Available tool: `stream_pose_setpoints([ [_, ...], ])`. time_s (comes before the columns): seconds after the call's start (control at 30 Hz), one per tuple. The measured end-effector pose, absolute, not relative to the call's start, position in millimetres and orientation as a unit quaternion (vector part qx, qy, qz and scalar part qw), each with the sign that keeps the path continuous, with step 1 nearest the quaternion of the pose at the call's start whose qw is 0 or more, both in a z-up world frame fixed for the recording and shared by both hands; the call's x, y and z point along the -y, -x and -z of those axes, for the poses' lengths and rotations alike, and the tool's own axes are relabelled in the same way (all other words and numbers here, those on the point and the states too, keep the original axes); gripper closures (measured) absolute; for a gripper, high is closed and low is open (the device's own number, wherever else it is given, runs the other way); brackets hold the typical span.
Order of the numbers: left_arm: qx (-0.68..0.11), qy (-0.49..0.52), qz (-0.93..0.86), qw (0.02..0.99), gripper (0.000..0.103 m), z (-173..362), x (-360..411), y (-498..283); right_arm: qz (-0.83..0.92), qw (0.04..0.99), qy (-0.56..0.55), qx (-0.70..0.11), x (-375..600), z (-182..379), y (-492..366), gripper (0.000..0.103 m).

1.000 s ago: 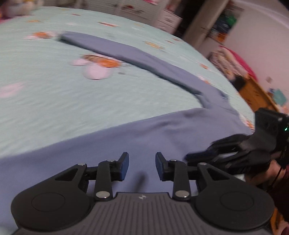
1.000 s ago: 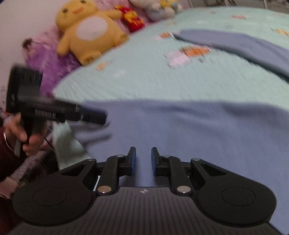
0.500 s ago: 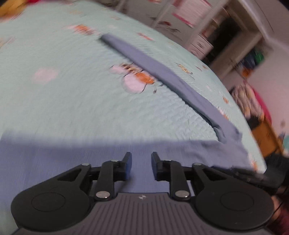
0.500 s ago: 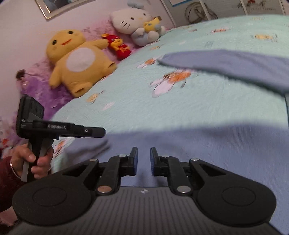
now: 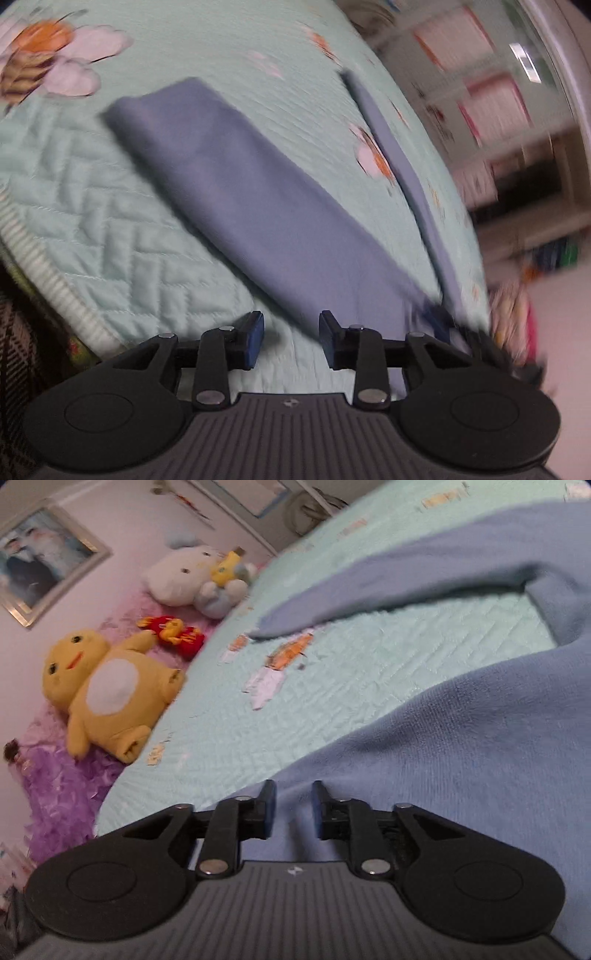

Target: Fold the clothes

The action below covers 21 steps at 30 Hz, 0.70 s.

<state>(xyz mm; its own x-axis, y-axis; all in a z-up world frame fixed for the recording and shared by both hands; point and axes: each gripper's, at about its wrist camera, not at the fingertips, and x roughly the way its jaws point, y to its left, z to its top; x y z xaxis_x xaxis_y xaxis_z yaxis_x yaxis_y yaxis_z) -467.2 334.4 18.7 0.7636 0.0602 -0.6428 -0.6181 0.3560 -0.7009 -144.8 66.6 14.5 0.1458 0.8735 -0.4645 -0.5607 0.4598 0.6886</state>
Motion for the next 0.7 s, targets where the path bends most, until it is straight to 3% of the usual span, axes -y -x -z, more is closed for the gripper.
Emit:
stream_pose_setpoints([
  [0.03, -0.256, 0.534, -0.226, 0.774, 0.068, -16.6, -339.2, 468.3, -0.494, 0.732, -0.188, -0.431, -52.3, -17.7, 150.7, 0.065],
  [0.17, -0.219, 0.557, -0.24, 0.764, 0.068, -6.2, -354.1, 465.9, -0.479, 0.741, -0.204, -0.423, 29.3, -24.2, 177.8, 0.061],
  [0.3, -0.211, 0.558, -0.247, 0.764, 0.069, -9.1, -363.3, 458.2, -0.442, 0.809, -0.077, -0.379, 74.7, -39.1, 212.5, 0.059],
  [0.4, -0.204, 0.564, -0.26, 0.757, 0.076, -11.6, -371.1, 462.3, -0.422, 0.815, -0.023, -0.397, 80.3, -37.5, 220.0, 0.047],
  [0.57, -0.199, 0.564, -0.264, 0.757, 0.079, -12.1, -370.2, 464.7, -0.36, 0.775, -0.248, -0.456, 104.8, -14.0, 183.8, 0.046],
  [0.7, -0.204, 0.545, -0.254, 0.772, 0.083, -12.4, -372.9, 456.3, -0.359, 0.748, -0.337, -0.446, 91.8, 7.2, 166.3, 0.047],
])
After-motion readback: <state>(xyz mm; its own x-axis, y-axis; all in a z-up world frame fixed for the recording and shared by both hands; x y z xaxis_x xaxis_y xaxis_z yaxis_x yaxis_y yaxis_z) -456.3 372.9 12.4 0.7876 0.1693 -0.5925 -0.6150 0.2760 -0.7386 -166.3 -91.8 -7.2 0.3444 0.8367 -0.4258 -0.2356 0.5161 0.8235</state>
